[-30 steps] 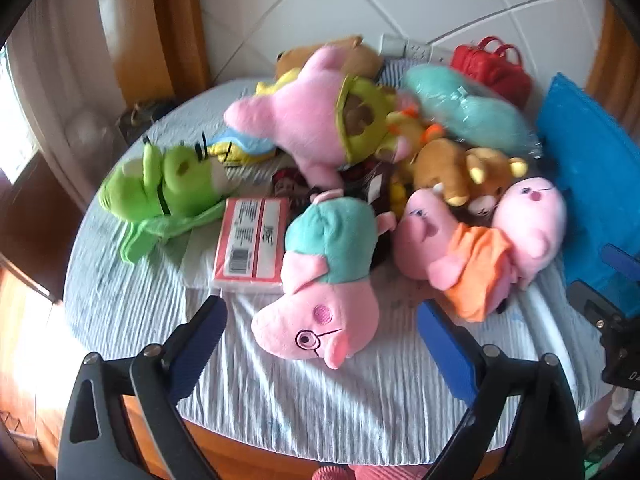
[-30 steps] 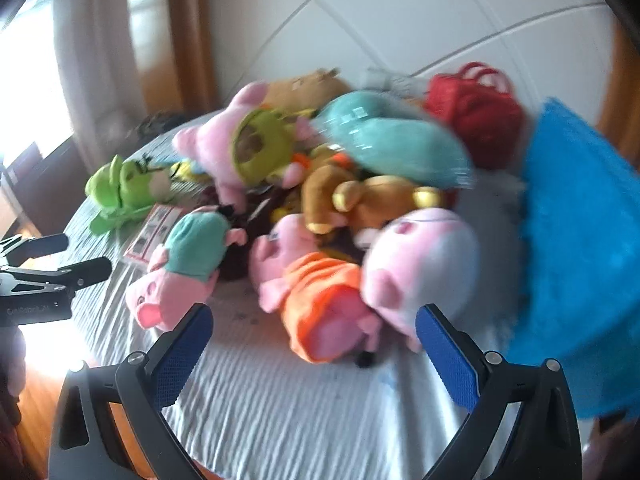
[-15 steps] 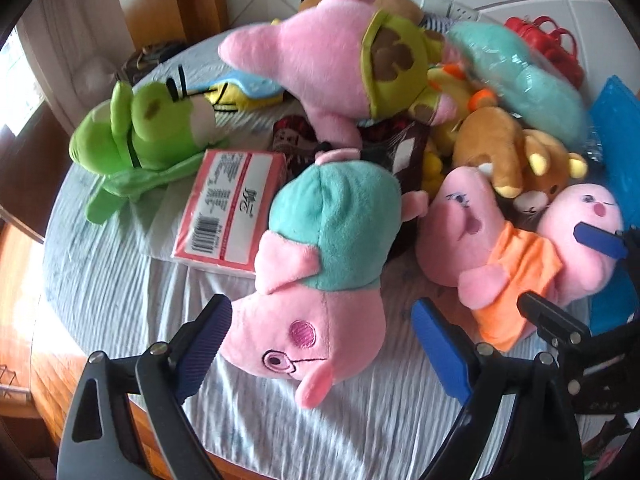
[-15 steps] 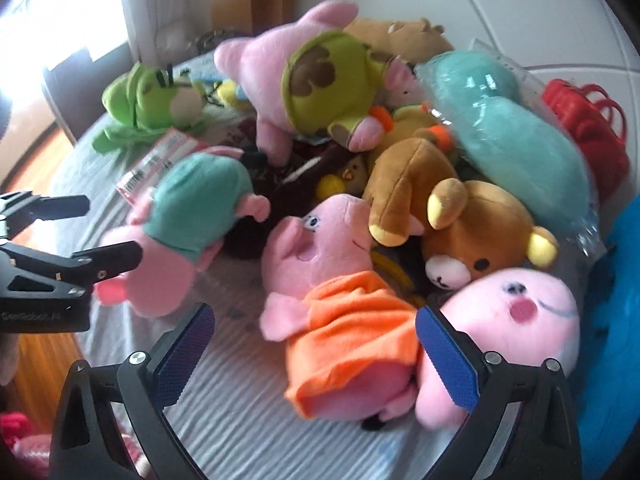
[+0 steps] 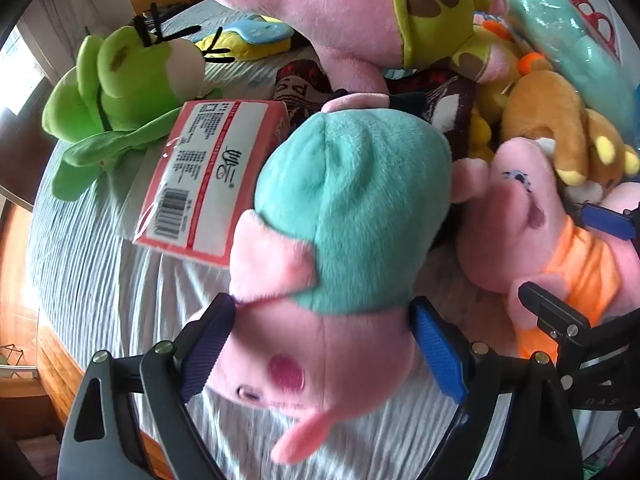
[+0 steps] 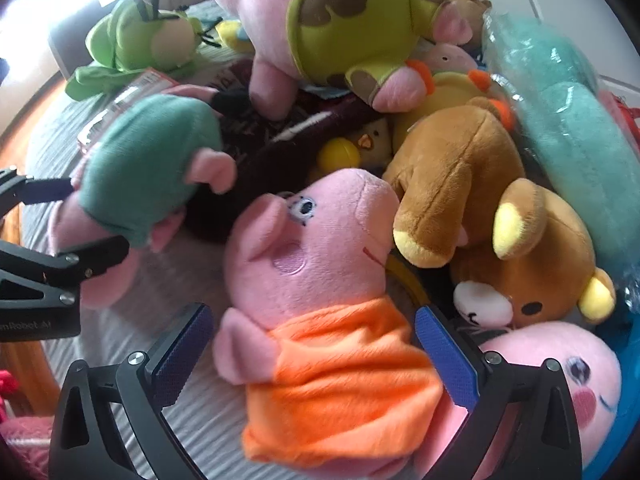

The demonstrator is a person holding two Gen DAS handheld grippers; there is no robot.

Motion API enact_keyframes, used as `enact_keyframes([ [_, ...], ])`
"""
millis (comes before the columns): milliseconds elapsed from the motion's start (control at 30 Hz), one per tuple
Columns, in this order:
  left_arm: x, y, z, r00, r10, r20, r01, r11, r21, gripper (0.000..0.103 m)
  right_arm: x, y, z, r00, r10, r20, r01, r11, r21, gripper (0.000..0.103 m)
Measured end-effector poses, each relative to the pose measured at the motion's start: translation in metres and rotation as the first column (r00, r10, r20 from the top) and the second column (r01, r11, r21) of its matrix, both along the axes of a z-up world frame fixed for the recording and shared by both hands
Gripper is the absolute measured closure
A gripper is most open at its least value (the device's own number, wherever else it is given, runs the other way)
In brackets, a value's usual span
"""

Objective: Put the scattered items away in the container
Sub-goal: 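Close the left gripper on the green-shirt pig while the right gripper grips the orange-shirt pig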

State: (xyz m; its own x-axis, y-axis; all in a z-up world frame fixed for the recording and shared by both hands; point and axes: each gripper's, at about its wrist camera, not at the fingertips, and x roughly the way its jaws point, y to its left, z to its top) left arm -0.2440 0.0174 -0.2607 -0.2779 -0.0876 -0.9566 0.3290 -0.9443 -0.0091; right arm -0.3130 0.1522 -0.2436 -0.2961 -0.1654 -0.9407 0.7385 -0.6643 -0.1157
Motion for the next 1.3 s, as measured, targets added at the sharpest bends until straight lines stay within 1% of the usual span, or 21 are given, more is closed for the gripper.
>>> enact_keyframes([
  [200,-0.014,0.002,-0.015,1.0,-0.011,0.027,0.011,1.0,-0.016,0.015,-0.009,-0.002,-0.018,0.999,0.016,0.051,-0.017,1.0,0.015,0.001],
  [333,-0.017,0.004,-0.019,0.999,-0.017,0.029,0.018,1.0,-0.018,0.02,-0.014,-0.001,-0.027,0.998,0.008,0.069,-0.01,1.0,0.019,0.001],
  [467,-0.018,0.007,-0.019,0.999,-0.029,0.024,0.029,0.999,-0.017,0.022,-0.016,0.001,-0.029,0.997,-0.002,0.082,0.001,1.0,0.008,0.001],
  [733,-0.02,0.009,-0.019,0.999,-0.019,0.028,0.02,1.0,-0.012,0.022,-0.018,0.007,-0.029,0.996,-0.023,0.082,0.024,1.0,-0.007,0.001],
  [833,-0.021,0.01,-0.02,0.999,-0.01,0.035,0.01,1.0,-0.005,0.022,-0.018,0.01,-0.029,0.996,-0.03,0.085,0.032,0.999,-0.021,0.005],
  [900,-0.019,0.01,-0.015,1.0,-0.009,0.024,0.009,1.0,0.002,0.028,-0.017,0.013,-0.025,0.996,-0.044,0.083,0.047,0.998,-0.035,0.01],
  [933,-0.017,0.01,-0.012,1.0,-0.007,0.017,0.007,1.0,0.007,0.029,-0.016,0.015,-0.023,0.995,-0.052,0.081,0.055,0.998,-0.042,0.013],
  [1000,-0.013,0.01,-0.003,1.0,-0.002,0.004,0.002,1.0,0.018,0.033,-0.014,0.02,-0.016,0.995,-0.073,0.074,0.077,0.996,-0.055,0.017],
  [1067,-0.007,0.011,0.009,1.0,-0.006,-0.014,0.007,1.0,0.025,0.034,-0.011,0.025,-0.008,0.994,-0.087,0.069,0.092,0.994,-0.065,0.02],
  [1133,-0.001,0.014,0.022,0.999,-0.016,-0.037,0.017,1.0,0.026,0.034,-0.005,0.03,0.002,0.992,-0.097,0.081,0.104,0.99,-0.094,0.021],
  [1200,0.006,0.016,0.04,0.997,-0.036,-0.067,0.037,0.999,0.011,0.034,0.003,0.034,0.014,0.991,-0.103,0.087,0.113,0.986,-0.121,0.022],
  [1300,0.015,0.017,0.065,0.992,-0.068,-0.107,0.066,0.998,-0.018,0.034,0.018,0.037,0.034,0.991,-0.119,0.059,0.127,0.981,-0.146,0.022],
])
